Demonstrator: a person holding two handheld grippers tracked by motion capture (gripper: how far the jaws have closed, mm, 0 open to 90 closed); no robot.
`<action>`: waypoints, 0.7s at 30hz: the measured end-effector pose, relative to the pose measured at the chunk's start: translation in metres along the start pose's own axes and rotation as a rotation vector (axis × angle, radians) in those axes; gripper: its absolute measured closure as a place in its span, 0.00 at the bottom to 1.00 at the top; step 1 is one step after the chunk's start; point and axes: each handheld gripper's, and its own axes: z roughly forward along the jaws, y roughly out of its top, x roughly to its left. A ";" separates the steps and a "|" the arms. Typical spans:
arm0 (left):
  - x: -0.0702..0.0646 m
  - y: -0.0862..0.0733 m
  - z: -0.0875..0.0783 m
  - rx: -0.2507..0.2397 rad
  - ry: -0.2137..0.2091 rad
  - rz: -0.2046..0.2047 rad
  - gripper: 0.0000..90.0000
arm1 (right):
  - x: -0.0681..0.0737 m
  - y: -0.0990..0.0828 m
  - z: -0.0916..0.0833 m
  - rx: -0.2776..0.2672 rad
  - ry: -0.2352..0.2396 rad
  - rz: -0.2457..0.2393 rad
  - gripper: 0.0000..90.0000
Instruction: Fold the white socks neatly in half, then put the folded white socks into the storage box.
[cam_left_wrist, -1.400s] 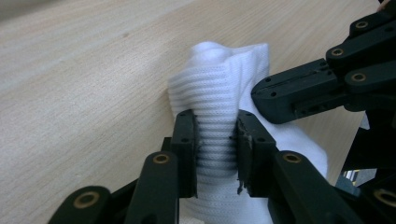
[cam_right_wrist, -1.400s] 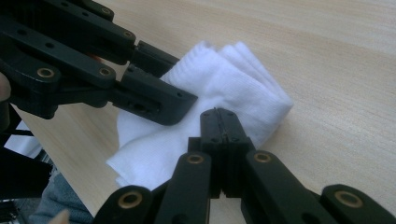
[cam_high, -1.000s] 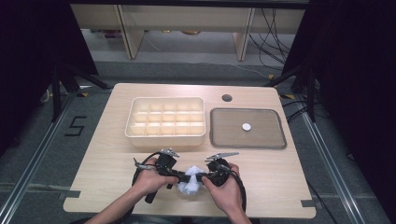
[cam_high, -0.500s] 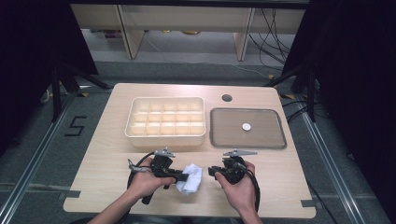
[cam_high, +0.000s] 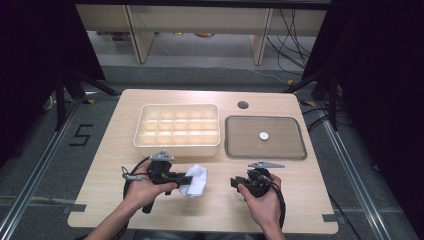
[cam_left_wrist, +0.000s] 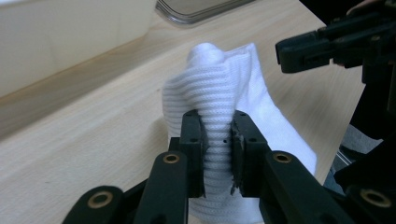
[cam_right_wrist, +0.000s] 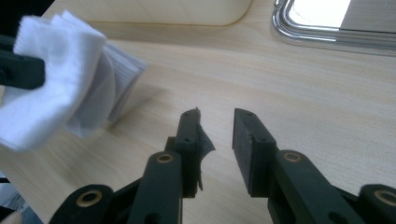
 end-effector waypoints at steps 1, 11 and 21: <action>0.002 0.001 -0.004 -0.013 0.005 -0.004 0.85 | 0.000 -0.001 0.001 -0.010 0.007 -0.001 0.80; 0.011 0.009 -0.019 -0.058 0.055 -0.010 0.85 | -0.002 -0.002 0.000 -0.015 0.003 0.004 0.79; 0.019 0.015 -0.029 -0.101 0.067 -0.029 0.85 | -0.006 -0.003 0.003 -0.011 -0.015 -0.044 0.75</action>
